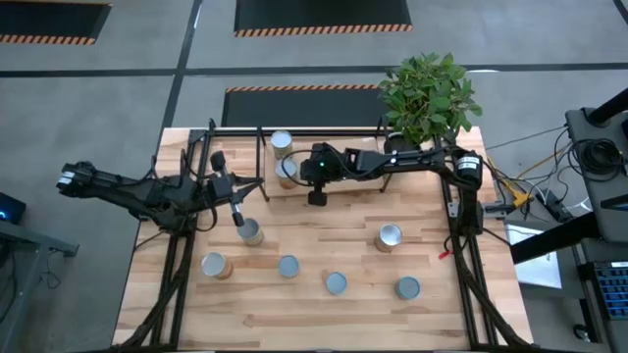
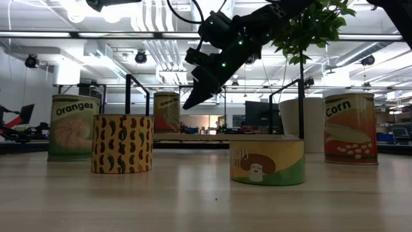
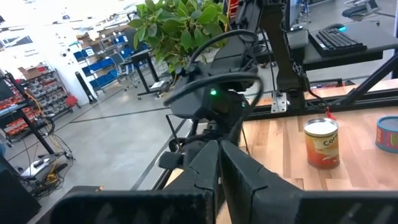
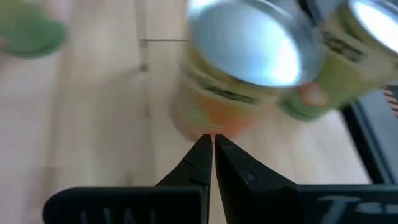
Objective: Pick and place cans onto a shelf
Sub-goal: Put the canned green beans on the shelf
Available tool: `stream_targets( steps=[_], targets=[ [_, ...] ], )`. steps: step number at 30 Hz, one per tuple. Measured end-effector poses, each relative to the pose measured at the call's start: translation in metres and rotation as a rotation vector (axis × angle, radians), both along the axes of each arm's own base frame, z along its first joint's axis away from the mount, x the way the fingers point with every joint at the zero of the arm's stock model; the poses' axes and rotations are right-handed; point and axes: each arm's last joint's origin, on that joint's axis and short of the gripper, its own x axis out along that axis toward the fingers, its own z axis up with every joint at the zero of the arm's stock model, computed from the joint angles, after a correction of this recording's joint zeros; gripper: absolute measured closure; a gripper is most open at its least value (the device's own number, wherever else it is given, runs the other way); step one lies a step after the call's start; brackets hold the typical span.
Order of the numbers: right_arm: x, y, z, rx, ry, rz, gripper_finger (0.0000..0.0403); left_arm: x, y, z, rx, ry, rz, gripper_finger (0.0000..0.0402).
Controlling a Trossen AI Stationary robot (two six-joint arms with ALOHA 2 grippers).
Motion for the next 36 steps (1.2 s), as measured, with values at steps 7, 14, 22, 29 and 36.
stream_targets(
  steps=[7,14,22,29,36],
  targets=[
    [0.008,0.014,-0.002,-0.001,-0.036,0.091,0.0394,0.000,0.000,0.000,0.000,-0.002,0.000,0.0402],
    [0.015,0.007,-0.003,-0.037,-0.119,0.087,0.0394,0.000,0.000,0.001,-0.002,-0.009,0.000,0.0402],
    [0.017,-0.002,0.000,-0.076,-0.173,0.081,0.0394,0.000,0.000,0.001,-0.002,-0.009,0.000,0.0402],
    [0.016,-0.013,0.003,-0.103,-0.213,0.064,0.0394,0.000,0.000,0.001,-0.002,-0.009,0.000,0.0402],
    [0.018,-0.014,0.007,-0.119,-0.249,0.066,0.0394,0.000,0.000,0.001,-0.001,-0.009,0.000,0.0402]
  ],
)
